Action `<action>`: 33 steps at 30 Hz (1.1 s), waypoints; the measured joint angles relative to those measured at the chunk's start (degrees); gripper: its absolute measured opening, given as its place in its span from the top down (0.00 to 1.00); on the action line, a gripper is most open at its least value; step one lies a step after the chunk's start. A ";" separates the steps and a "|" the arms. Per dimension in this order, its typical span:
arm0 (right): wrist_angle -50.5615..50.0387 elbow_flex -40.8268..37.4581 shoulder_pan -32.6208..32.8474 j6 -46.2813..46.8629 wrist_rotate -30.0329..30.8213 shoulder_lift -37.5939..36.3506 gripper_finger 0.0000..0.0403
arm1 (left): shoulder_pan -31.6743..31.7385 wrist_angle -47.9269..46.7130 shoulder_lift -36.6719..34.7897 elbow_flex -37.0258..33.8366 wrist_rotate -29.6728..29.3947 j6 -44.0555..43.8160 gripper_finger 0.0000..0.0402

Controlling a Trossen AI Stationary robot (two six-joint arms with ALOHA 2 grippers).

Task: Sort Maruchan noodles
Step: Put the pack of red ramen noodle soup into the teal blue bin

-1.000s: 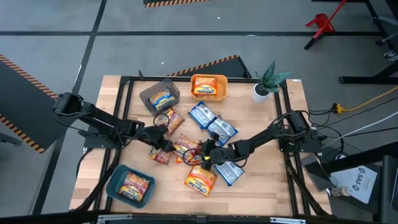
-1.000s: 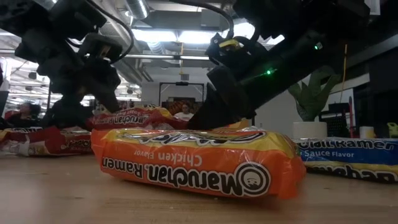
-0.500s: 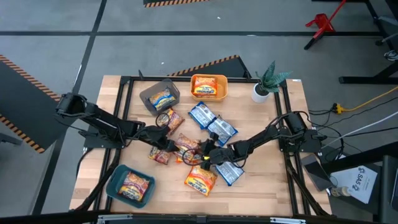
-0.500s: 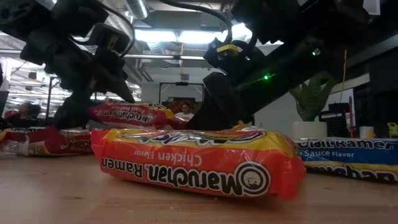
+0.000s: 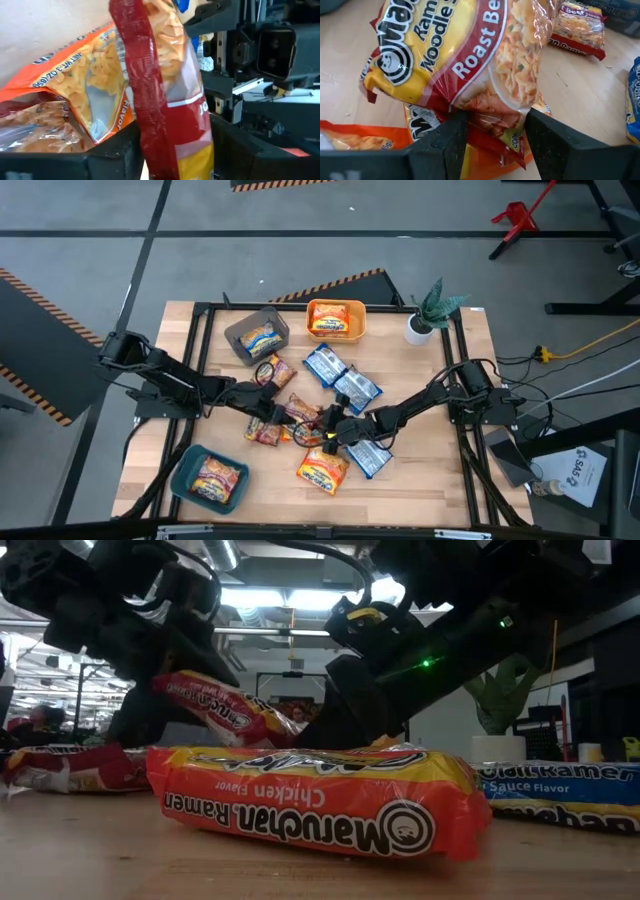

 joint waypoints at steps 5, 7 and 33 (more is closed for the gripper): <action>0.16 0.02 0.00 -0.01 -0.02 0.00 0.54 | 0.00 0.04 -0.02 0.00 -2.65 -0.42 0.63; 0.15 0.04 0.00 -0.03 -0.04 0.00 0.54 | 0.00 0.10 -0.04 0.00 -2.39 -0.55 0.66; -19.20 0.13 9.23 -0.05 6.18 -23.41 0.54 | -15.37 0.77 -20.32 0.02 -5.09 -6.61 0.70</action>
